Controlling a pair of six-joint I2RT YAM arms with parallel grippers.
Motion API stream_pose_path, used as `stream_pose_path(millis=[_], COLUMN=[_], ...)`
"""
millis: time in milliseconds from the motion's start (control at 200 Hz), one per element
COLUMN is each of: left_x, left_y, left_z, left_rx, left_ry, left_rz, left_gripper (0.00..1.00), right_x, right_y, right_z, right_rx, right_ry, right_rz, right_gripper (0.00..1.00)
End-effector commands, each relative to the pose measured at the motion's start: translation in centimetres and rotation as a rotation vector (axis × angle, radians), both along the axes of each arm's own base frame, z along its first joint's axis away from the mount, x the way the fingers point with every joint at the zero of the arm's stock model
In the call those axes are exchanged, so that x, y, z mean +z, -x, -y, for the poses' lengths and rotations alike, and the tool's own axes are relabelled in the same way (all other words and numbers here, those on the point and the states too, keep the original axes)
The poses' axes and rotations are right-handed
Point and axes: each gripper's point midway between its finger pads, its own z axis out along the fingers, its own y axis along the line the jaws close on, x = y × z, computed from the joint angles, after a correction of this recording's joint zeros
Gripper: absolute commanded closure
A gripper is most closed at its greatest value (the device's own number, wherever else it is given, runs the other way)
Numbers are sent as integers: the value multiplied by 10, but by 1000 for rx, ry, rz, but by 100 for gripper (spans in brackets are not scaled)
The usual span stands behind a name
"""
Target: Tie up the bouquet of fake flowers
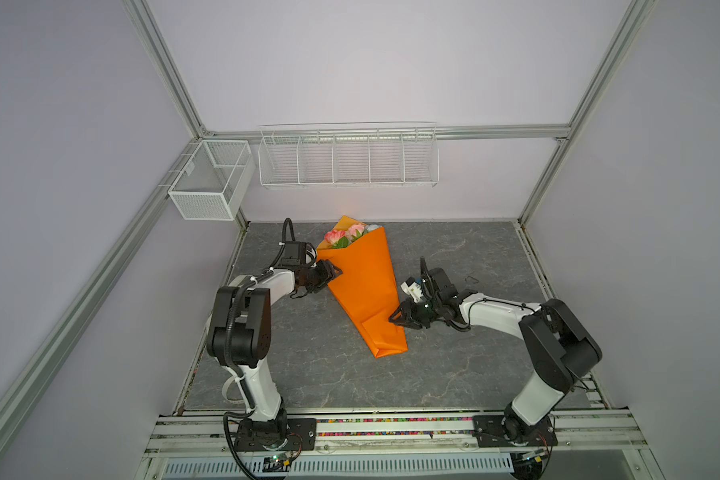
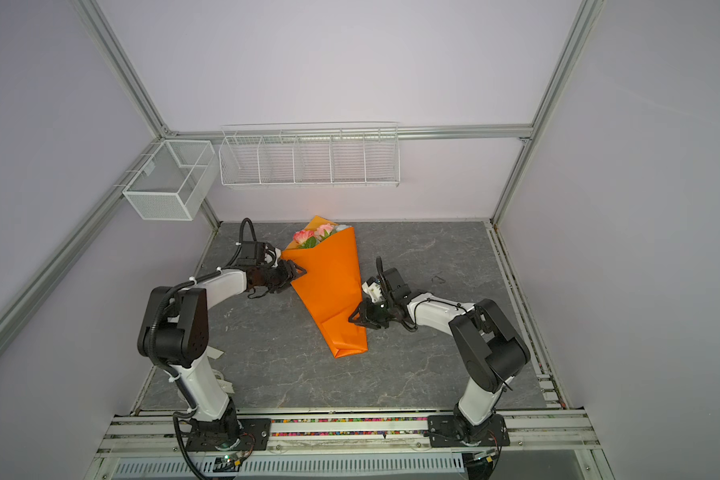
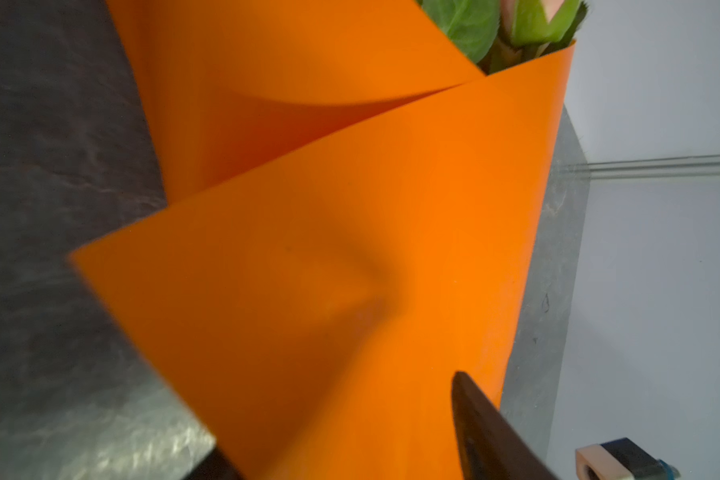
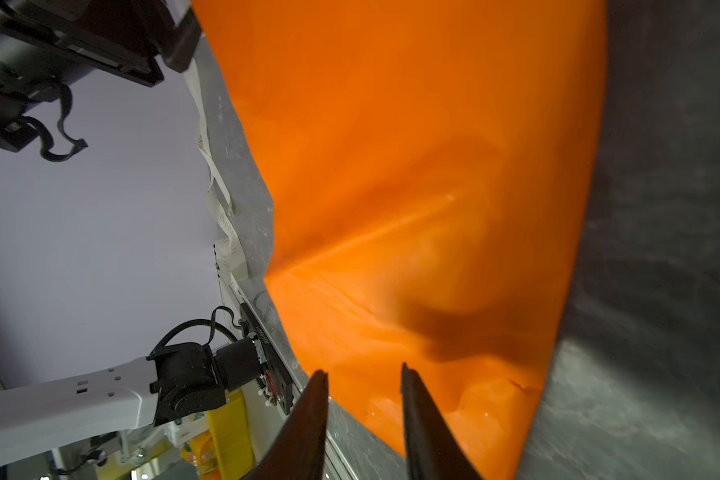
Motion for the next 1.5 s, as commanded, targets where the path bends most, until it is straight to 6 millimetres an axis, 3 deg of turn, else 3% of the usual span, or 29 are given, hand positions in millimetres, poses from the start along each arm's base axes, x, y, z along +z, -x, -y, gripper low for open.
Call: stream_pose_path(millis=[0, 100, 225, 365, 480, 625, 895, 1070, 1240, 1400, 1495], left_x=[-9, -9, -3, -3, -14, -30, -54, -62, -59, -61, -63], left_y=[22, 37, 51, 58, 59, 54, 37, 24, 10, -4, -12], left_z=[-21, -26, -14, 6, 17, 21, 30, 38, 48, 60, 68], left_rx=[84, 139, 164, 149, 144, 142, 116, 94, 42, 5, 0], left_ry=[-82, -66, 30, 74, 97, 100, 123, 146, 156, 147, 164], left_rz=[-66, -89, -75, -74, -95, -113, -110, -106, -84, -81, -84], left_gripper=[34, 28, 22, 20, 20, 27, 45, 60, 71, 75, 76], right_x=[1, -12, -25, -25, -32, -41, -52, -65, -65, -55, -55], right_y=[-14, -37, -60, -84, -100, -117, -142, -156, -163, -164, -166], right_z=[7, 16, 29, 36, 37, 27, 7, 0, 9, 19, 28], right_rx=[32, 17, 9, -35, -48, -26, 41, 28, -28, -50, -66], right_ry=[119, 251, 360, 292, 202, 76, 2, -43, -73, -90, -84], right_rz=[63, 108, 127, 123, 92, 61, 66, 41, 39, 70, 63], right_gripper=[56, 45, 41, 35, 33, 32, 34, 42, 55, 76, 82])
